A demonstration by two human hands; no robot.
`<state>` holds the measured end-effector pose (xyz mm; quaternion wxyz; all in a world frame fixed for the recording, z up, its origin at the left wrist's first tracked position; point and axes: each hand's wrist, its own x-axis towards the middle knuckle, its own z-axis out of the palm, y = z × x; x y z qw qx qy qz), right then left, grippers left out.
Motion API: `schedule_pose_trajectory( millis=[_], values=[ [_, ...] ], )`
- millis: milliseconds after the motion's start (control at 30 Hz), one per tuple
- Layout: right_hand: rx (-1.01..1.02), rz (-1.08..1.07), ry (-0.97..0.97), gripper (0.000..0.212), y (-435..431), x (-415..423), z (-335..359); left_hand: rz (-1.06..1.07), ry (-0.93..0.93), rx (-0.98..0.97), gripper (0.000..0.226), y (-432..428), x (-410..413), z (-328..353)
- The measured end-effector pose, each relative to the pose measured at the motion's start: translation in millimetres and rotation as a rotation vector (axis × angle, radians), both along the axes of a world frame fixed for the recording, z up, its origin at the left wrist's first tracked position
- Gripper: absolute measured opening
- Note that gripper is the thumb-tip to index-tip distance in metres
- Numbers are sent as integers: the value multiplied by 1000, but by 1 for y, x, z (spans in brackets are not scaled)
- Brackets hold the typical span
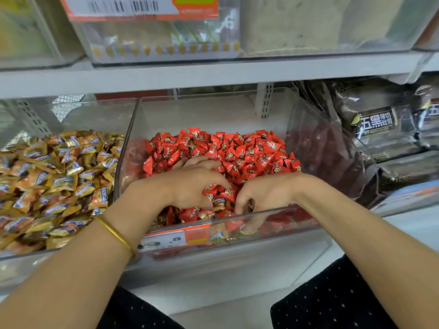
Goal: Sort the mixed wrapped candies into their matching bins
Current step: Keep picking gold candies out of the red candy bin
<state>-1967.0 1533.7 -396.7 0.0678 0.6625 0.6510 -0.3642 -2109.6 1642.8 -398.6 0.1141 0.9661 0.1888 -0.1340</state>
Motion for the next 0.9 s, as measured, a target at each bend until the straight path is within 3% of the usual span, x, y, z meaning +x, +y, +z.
schedule_pose_trajectory(
  millis=[67, 233, 433, 567, 633, 900],
  values=[
    [-13, -14, 36, 9, -1, 3, 0, 19, -39, -3, 56, 2, 0, -1],
    [-126, 39, 32, 10, -1, 9, 1, -7, -196, -66, 43, 1, -3, 1],
    [-137, -5, 194, 5, -2, 16, 2, -6, -106, 7, 27, -6, -4, -2],
    [-132, -89, 388, 11, -9, 24, 7, 12, -27, 62, 47, -8, -5, -1],
    [-139, -116, 441, 13, -12, 26, 7, -15, -20, 79, 47, -10, -3, -2],
    [-163, -157, 480, 11, -10, 18, 1, -41, -81, 68, 27, -13, 5, -9]
  ],
)
